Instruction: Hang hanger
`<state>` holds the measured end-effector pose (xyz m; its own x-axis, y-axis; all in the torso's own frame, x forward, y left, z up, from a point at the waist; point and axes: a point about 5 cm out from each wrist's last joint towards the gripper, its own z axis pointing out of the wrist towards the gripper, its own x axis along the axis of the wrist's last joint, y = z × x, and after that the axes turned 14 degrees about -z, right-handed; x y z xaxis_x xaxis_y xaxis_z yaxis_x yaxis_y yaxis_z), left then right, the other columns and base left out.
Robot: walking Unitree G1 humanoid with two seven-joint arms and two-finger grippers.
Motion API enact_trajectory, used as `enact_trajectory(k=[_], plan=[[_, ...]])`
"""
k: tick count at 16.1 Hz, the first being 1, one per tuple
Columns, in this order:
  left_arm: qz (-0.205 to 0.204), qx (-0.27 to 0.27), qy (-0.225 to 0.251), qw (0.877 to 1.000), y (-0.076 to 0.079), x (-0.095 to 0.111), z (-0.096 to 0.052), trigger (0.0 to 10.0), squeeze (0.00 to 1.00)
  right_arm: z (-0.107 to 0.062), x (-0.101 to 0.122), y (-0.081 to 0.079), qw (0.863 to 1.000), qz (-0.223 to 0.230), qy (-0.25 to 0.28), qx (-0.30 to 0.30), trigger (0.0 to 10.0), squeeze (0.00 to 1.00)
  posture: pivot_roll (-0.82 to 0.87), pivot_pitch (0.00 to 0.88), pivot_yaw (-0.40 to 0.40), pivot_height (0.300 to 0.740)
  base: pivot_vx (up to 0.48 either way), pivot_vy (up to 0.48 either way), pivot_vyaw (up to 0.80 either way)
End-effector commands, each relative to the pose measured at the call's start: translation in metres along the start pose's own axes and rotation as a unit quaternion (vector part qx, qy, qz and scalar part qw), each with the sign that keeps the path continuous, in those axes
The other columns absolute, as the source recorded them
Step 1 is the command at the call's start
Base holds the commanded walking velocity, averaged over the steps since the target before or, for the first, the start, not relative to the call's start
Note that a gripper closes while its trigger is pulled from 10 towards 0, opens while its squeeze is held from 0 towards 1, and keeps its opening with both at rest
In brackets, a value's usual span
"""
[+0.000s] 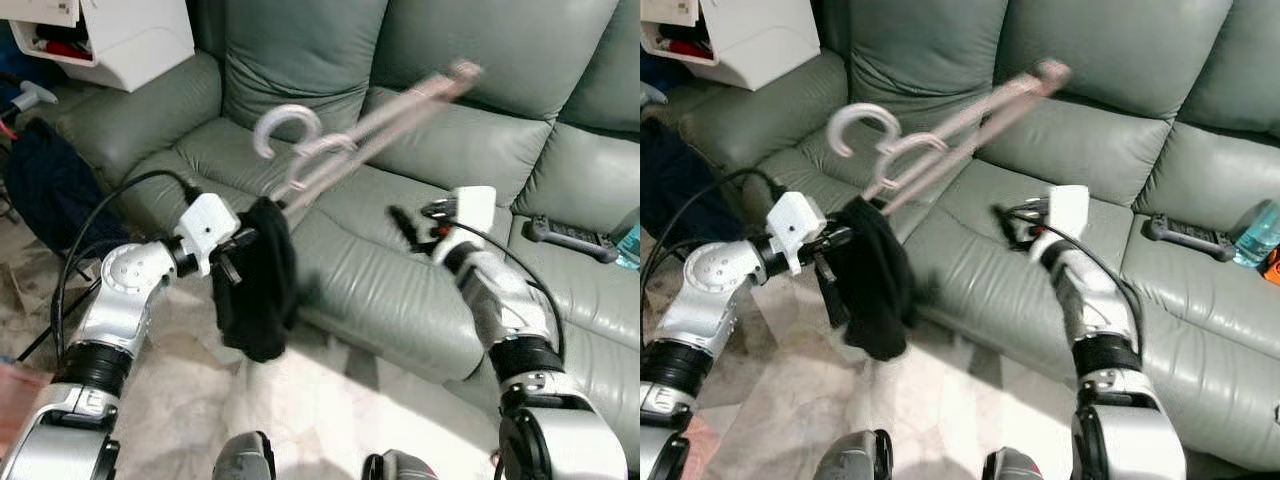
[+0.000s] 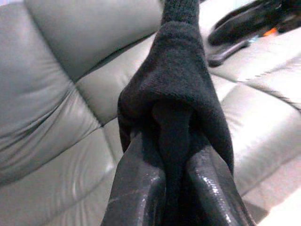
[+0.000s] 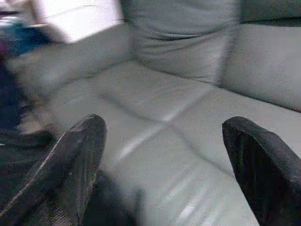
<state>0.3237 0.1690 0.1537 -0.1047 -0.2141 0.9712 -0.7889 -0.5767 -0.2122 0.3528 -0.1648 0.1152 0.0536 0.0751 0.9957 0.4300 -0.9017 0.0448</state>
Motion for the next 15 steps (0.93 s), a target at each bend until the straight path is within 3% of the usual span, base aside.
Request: enact_trajectory(k=[1, 6, 9, 15], plan=[[0.024, -0.022, 0.018, 0.999, 0.001, 0.016, 0.001, 0.0, 0.0, 0.004, 0.013, -0.009, 0.998, 0.002, 0.023, 0.056, 10.0, 0.0, -0.01, 0.073, 0.036, 0.74, 0.0, 0.0, 0.0], [0.044, -0.058, 0.043, 0.996, 0.007, 0.042, 0.009, 0.0, 0.0, 0.0, 0.006, -0.018, 0.991, 0.011, 0.013, 0.136, 10.0, 0.0, -0.02, 0.065, 0.038, 0.74, 0.0, 0.0, 0.0], [0.056, -0.085, 0.071, 0.992, 0.015, 0.061, 0.017, 0.0, 0.0, -0.009, -0.01, -0.025, 0.983, 0.028, -0.019, 0.183, 10.0, 0.0, -0.02, 0.06, 0.038, 0.74, 0.0, 0.0, 0.0], [0.066, -0.124, 0.13, 0.981, 0.032, 0.103, 0.024, 0.0, 0.0, -0.009, -0.037, -0.017, 0.986, 0.034, -0.1, 0.126, 10.0, 0.0, -0.01, 0.054, 0.036, 0.74, 0.0, 0.0, 0.0]])
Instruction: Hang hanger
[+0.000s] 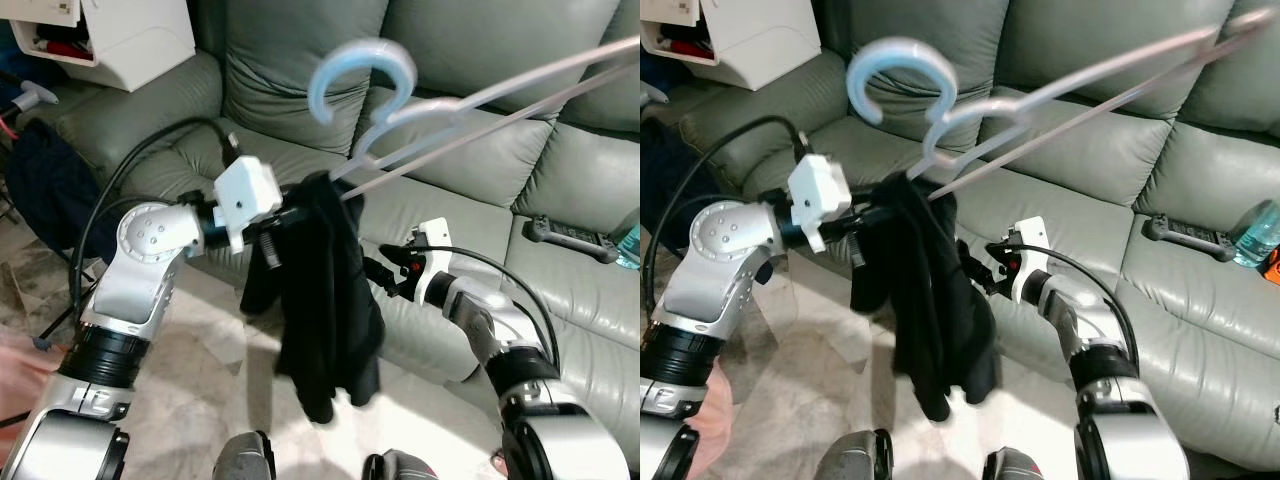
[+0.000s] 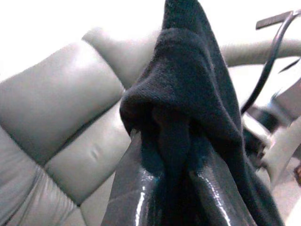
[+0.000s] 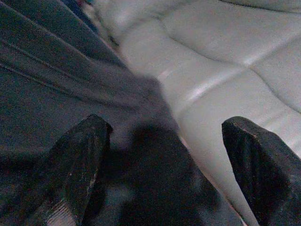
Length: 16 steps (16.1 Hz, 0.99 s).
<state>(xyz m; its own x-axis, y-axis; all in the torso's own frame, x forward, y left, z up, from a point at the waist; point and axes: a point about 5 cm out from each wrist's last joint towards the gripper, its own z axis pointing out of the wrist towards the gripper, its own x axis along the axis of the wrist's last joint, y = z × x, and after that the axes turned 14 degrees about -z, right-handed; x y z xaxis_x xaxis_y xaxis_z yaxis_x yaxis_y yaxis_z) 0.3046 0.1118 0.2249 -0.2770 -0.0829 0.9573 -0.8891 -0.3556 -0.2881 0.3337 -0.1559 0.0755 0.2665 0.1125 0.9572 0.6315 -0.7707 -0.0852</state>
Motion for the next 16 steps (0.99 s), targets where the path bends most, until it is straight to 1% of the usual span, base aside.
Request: enact_trajectory(k=[1, 2, 3, 5, 6, 7, 8, 9, 10, 11, 12, 13, 14, 15, 16], plan=[[0.024, -0.006, 0.033, 0.999, -0.002, 0.022, 0.002, 0.0, 0.0, 0.001, -0.001, 0.004, 1.0, -0.006, -0.014, -0.021, 10.0, 0.0, -0.01, 0.054, 0.036, 0.74, 0.0, 0.0, 0.0], [0.023, -0.007, 0.037, 0.999, -0.002, 0.025, 0.002, 0.0, 0.0, 0.0, -0.005, 0.007, 0.999, -0.004, -0.027, -0.034, 10.0, 0.0, 0.0, 0.055, 0.032, 0.74, 0.0, 0.0, 0.0], [0.022, -0.003, 0.043, 0.999, -0.001, 0.03, 0.002, 0.0, 0.0, -0.003, -0.012, 0.014, 0.996, 0.02, -0.041, -0.077, 0.0, 0.0, 0.0, 0.057, 0.032, 0.74, 0.0, 0.0, 0.0], [0.022, 0.001, 0.044, 0.999, -0.002, 0.033, 0.0, 0.0, 0.0, -0.009, -0.018, 0.023, 0.991, 0.044, -0.047, -0.12, 0.0, 0.0, 0.0, 0.058, 0.031, 0.74, 0.0, 0.0, 0.0], [0.02, 0.012, 0.037, 0.999, -0.005, 0.031, -0.003, 0.0, 0.0, -0.017, -0.022, 0.032, 0.984, 0.058, -0.051, -0.158, 0.0, 0.0, 0.0, 0.058, 0.031, 0.74, 0.0, 0.0, 0.0], [0.021, 0.015, 0.034, 0.999, -0.006, 0.03, -0.004, 0.0, 0.0, -0.019, -0.022, 0.034, 0.983, 0.058, -0.053, -0.168, 0.0, 0.0, 0.0, 0.063, 0.03, 0.74, 0.0, 0.0, 0.0], [0.019, 0.019, 0.028, 0.999, -0.007, 0.027, -0.007, 0.0, 0.0, -0.025, -0.02, 0.042, 0.977, 0.055, -0.039, -0.2, 0.0, 0.0, 0.0, 0.063, 0.03, 0.74, 0.0, 0.0, 0.0], [0.016, 0.022, 0.024, 0.999, -0.008, 0.025, -0.008, 0.0, 0.0, -0.03, -0.016, 0.048, 0.973, 0.072, -0.021, -0.216, 0.0, 0.0, -0.01, 0.063, 0.029, 0.74, 0.0, 0.0, 0.0], [0.013, 0.024, 0.016, 0.999, -0.007, 0.021, -0.009, 0.0, 0.0, -0.035, -0.012, 0.054, 0.971, 0.064, -0.012, -0.231, 0.0, 0.0, -0.01, 0.063, 0.029, 0.74, 0.0, 0.0, 0.0], [0.015, 0.026, 0.002, 1.0, -0.007, 0.015, -0.011, 0.0, 0.0, -0.04, -0.009, 0.061, 0.965, 0.045, -0.008, -0.259, 0.0, 0.0, -0.01, 0.063, 0.029, 0.74, 0.0, 0.0, 0.0], [0.015, 0.033, -0.016, 0.999, -0.007, 0.005, -0.015, 0.0, 0.0, -0.05, -0.001, 0.071, 0.954, 0.027, 0.006, -0.298, 0.0, 0.0, -0.01, 0.063, 0.029, 0.74, 0.0, 0.0, 0.0], [0.011, 0.041, -0.028, 0.999, -0.008, -0.003, -0.019, 0.0, 0.0, -0.057, 0.006, 0.079, 0.945, 0.023, 0.026, -0.326, 0.0, 0.0, -0.01, 0.062, 0.024, 0.74, 0.0, 0.0, 0.0], [0.009, 0.054, -0.047, 0.997, -0.01, -0.015, -0.025, 0.0, 0.0, -0.068, 0.016, 0.089, 0.93, 0.023, 0.056, -0.362, 0.0, 0.0, -0.01, 0.062, 0.024, 0.74, 0.0, 0.0, 0.0], [-0.007, 0.08, -0.072, 0.994, -0.013, -0.035, -0.036, 0.0, 0.0, -0.084, 0.03, 0.101, 0.909, 0.016, 0.084, -0.408, 0.0, 0.0, -0.02, 0.062, 0.022, 0.74, 0.0, 0.0, 0.0], [-0.016, 0.094, -0.098, 0.991, -0.013, -0.052, -0.046, 0.0, 0.0, -0.094, 0.042, 0.11, 0.893, 0.015, 0.104, -0.438, 0.0, 0.0, -0.02, 0.062, 0.025, 0.74, 0.0, 0.0, 0.0]])
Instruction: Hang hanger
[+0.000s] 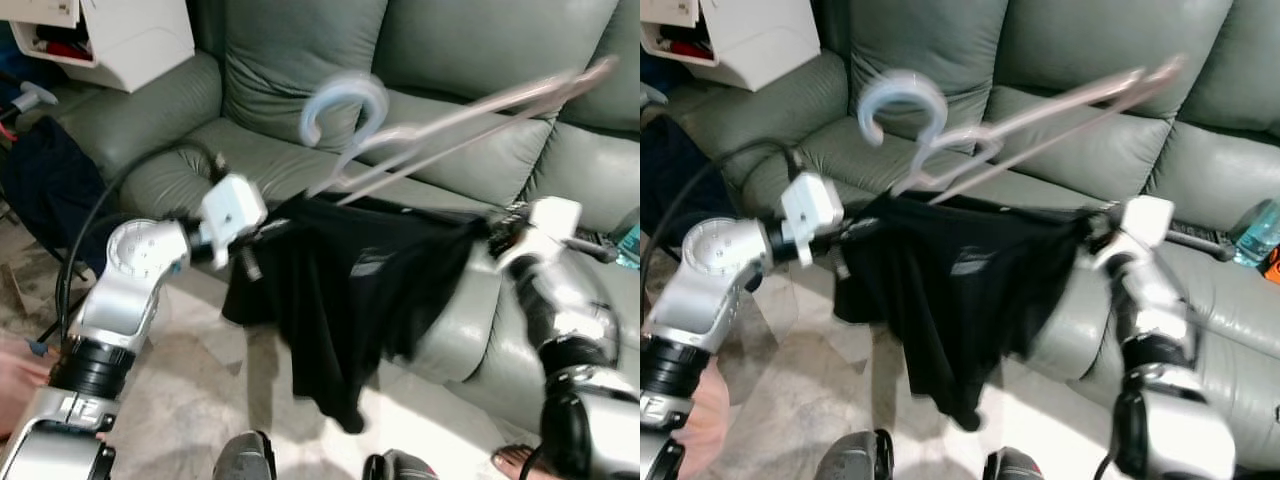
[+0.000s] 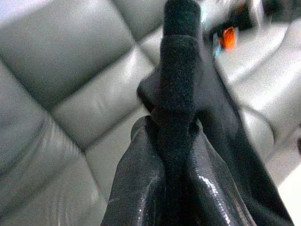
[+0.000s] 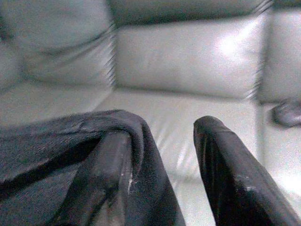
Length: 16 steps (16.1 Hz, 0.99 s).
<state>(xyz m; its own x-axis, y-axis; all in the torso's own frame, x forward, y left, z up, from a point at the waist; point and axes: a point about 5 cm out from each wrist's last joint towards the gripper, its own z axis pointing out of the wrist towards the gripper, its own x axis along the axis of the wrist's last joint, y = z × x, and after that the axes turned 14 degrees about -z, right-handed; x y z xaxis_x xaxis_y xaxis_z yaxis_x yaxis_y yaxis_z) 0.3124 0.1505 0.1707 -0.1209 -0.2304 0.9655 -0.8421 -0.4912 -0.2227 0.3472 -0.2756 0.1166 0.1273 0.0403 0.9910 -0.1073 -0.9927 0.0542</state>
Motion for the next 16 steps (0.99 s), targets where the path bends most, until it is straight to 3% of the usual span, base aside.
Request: enact_trajectory(k=[1, 7, 12, 14, 15, 16], plan=[[0.001, 0.042, -0.018, 0.999, -0.011, -0.015, -0.017, 0.0, 0.0, 0.001, 0.031, 0.029, 0.996, 0.011, 0.052, -0.075, 0.0, 0.0, -0.02, 0.062, 0.025, 0.74, 0.0, 0.0, 0.0], [-0.014, 0.043, -0.085, 0.995, -0.006, -0.058, -0.035, 0.0, 0.0, 0.01, 0.078, 0.028, 0.989, 0.008, 0.122, -0.089, 0.0, 0.0, -0.04, 0.067, 0.022, 0.74, 0.0, 0.0, 0.0], [0.011, 0.009, -0.154, 0.988, 0.001, -0.08, -0.042, 0.0, 0.0, 0.011, 0.078, 0.021, 0.989, 0.009, 0.124, -0.082, 0.0, 0.0, -0.04, 0.071, 0.019, 0.74, 0.0, 0.0, 0.0], [0.016, 0.013, -0.17, 0.985, 0.0, -0.085, -0.042, 0.0, 0.0, 0.012, 0.078, 0.018, 0.989, 0.007, 0.124, -0.076, 0.0, 0.0, -0.04, 0.071, 0.019, 0.74, 0.0, 0.0, 0.0], [0.044, 0.036, -0.191, 0.98, -0.004, -0.091, -0.041, 0.0, 0.0, 0.013, 0.077, 0.014, 0.99, 0.01, 0.122, -0.066, 0.0, 0.0, -0.05, 0.073, 0.019, 0.74, 0.0, 0.0, 0.0], [0.043, 0.054, -0.185, 0.98, -0.007, -0.091, -0.039, 0.0, 0.0, 0.013, 0.077, 0.013, 0.99, 0.011, 0.122, -0.064, 0.0, 0.0, -0.05, 0.073, 0.02, 0.74, 0.0, 0.0, 0.0]])
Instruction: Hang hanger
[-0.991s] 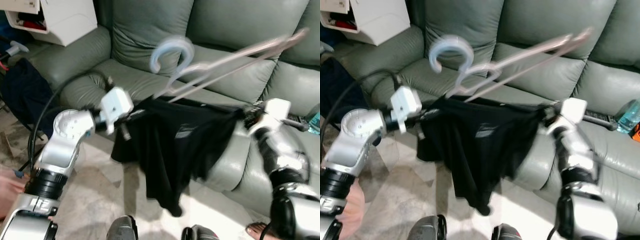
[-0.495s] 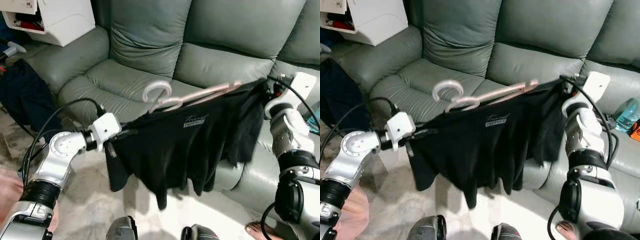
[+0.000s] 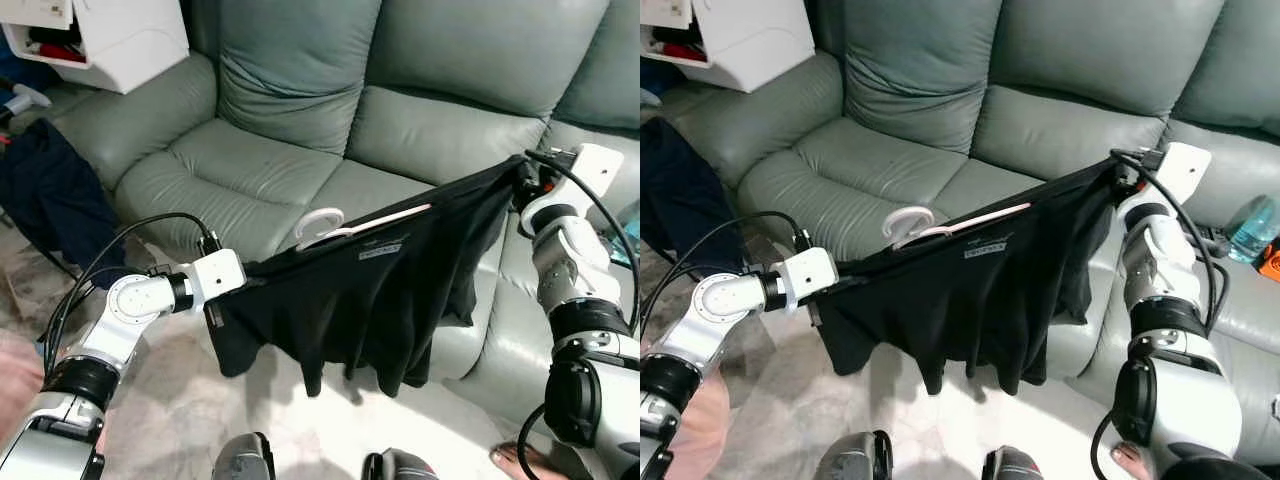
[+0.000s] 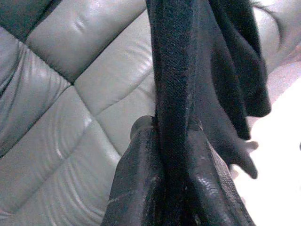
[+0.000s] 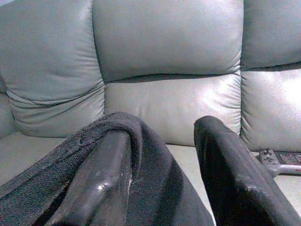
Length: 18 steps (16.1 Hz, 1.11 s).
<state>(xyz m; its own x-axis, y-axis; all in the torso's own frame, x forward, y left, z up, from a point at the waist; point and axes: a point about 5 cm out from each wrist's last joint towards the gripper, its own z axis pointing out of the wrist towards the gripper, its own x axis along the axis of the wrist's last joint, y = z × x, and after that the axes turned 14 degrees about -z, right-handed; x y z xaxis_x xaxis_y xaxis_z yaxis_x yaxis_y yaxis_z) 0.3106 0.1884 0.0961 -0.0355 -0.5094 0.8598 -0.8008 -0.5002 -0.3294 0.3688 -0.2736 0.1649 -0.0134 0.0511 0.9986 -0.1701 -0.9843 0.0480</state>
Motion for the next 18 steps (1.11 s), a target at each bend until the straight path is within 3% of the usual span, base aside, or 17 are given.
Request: enact_trajectory(k=[1, 3, 8, 9, 10, 12, 14, 16, 18], plan=[[-0.002, 0.037, -0.044, 0.998, -0.009, -0.016, -0.011, 0.0, 0.0, 0.003, 0.026, 0.015, 0.998, 0.007, 0.051, -0.032, 0.0, 0.0, -0.05, 0.074, 0.019, 0.74, 0.0, 0.0, 0.0], [0.024, 0.06, -0.087, 0.994, -0.013, -0.024, -0.01, 0.0, 0.0, 0.004, 0.026, 0.012, 0.998, 0.01, 0.049, -0.024, 0.0, 0.0, -0.05, 0.074, 0.019, 0.74, 0.0, 0.0, 0.0], [-0.004, 0.133, -0.12, 0.984, -0.021, -0.026, 0.001, 0.0, 0.0, 0.01, 0.029, -0.023, 0.998, 0.005, 0.053, 0.016, 0.0, 0.0, -0.05, 0.076, 0.023, 0.74, 0.0, 0.0, 0.0], [-0.051, 0.161, -0.118, 0.979, -0.019, -0.024, 0.012, 0.0, 0.0, 0.015, 0.037, -0.048, 0.997, 0.006, 0.07, 0.024, 0.0, 0.0, -0.05, 0.07, 0.023, 0.74, 0.0, 0.0, 0.0], [-0.069, 0.165, -0.112, 0.978, -0.018, -0.023, 0.017, 0.0, 0.0, 0.016, 0.041, -0.056, 0.997, 0.007, 0.077, 0.026, 0.0, 0.0, -0.05, 0.07, 0.023, 0.74, 0.0, 0.0, 0.0], [-0.122, 0.155, -0.07, 0.978, -0.008, -0.006, 0.037, 0.0, 0.0, 0.022, 0.057, -0.098, 0.992, 0.06, 0.091, 0.056, 0.0, 0.0, -0.03, 0.061, 0.02, 0.74, 0.0, 0.0, 0.0], [-0.162, 0.176, -0.052, 0.969, -0.007, 0.002, 0.046, 0.0, 0.0, 0.021, 0.071, -0.135, 0.985, 0.085, 0.1, 0.114, 0.0, 0.0, -0.03, 0.053, 0.014, 0.74, 0.0, 0.0, 0.0], [-0.252, 0.224, -0.036, 0.941, -0.006, 0.003, 0.053, 0.0, 0.0, 0.013, 0.079, -0.174, 0.972, 0.082, 0.105, 0.194, 0.0, 0.0, -0.03, 0.049, 0.008, 0.74, 0.0, 0.0, 0.0], [-0.329, 0.29, -0.008, 0.899, -0.015, 0.005, 0.052, 0.0, 0.0, 0.003, 0.074, -0.194, 0.959, 0.048, 0.112, 0.256, 0.0, 0.0, -0.03, 0.049, 0.005, 0.74, 0.0, 0.0, 0.0]])
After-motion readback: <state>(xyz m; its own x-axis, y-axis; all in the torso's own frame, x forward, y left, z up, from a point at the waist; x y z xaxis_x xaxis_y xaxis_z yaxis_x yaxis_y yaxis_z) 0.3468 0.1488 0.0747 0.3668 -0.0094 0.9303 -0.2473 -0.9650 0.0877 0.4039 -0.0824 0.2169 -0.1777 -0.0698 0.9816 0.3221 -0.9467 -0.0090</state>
